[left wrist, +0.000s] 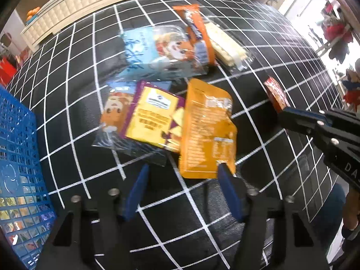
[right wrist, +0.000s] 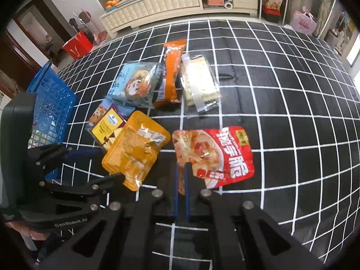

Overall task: Organize snacks
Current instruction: 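Grasp the orange pouch with the left tool, then carry the orange pouch into the blue basket and open the left tool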

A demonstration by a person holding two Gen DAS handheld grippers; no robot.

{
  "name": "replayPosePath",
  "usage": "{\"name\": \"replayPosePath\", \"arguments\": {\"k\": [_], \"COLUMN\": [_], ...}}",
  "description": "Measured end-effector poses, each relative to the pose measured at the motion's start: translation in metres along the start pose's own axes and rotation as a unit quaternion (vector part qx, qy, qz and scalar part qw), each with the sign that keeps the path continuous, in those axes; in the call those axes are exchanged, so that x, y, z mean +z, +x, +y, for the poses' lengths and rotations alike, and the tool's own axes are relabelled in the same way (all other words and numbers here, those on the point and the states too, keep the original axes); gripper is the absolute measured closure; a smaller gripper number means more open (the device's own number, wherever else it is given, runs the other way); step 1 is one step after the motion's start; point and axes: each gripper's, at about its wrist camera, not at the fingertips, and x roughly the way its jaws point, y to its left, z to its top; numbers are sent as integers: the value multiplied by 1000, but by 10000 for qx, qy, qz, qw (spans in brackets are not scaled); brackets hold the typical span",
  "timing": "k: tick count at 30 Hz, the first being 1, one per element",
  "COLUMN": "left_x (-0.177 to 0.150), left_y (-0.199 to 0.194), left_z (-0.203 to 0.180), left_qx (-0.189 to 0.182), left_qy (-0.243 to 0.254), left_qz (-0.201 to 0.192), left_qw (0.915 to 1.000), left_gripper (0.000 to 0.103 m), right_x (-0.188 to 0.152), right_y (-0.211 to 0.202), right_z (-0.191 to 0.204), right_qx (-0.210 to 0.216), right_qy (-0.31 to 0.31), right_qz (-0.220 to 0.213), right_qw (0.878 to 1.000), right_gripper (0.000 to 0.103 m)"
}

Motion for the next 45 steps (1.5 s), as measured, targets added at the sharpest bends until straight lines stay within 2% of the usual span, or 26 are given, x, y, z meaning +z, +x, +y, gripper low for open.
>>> {"name": "replayPosePath", "arguments": {"k": [1,4,9,16,23,32,39,45], "left_x": [0,3,8,7,-3,-32,-59,-75], "left_y": [0,5,7,-14,-55,-120,-168,-207], "left_z": [-4,-14,-27,-43,-51,-22,10,46], "left_qx": [-1,-102,-110,-229,-219,-113,66,344], "left_qy": [32,17,42,205,258,184,48,-272], "left_qz": [12,119,11,-264,-623,-1078,-1404,-1733], "left_qw": [10000,9999,9999,9992,9975,9939,9901,9839], "left_gripper": [66,93,101,103,103,103,103,103], "right_x": [0,-2,-7,-11,-13,-11,-10,-7], "right_y": [1,3,1,-10,-40,-80,-87,-87], "right_z": [-1,-1,-2,0,16,58,92,113], "right_qx": [1,33,77,139,258,273,272,325], "right_qy": [13,55,87,176,150,-155,-369,-466], "right_qz": [15,50,36,-26,-270,-648,-743,-737], "right_qw": [10000,10000,9999,9997,9992,9974,9962,9957], "right_gripper": [96,96,96,96,96,97,97,97]}}
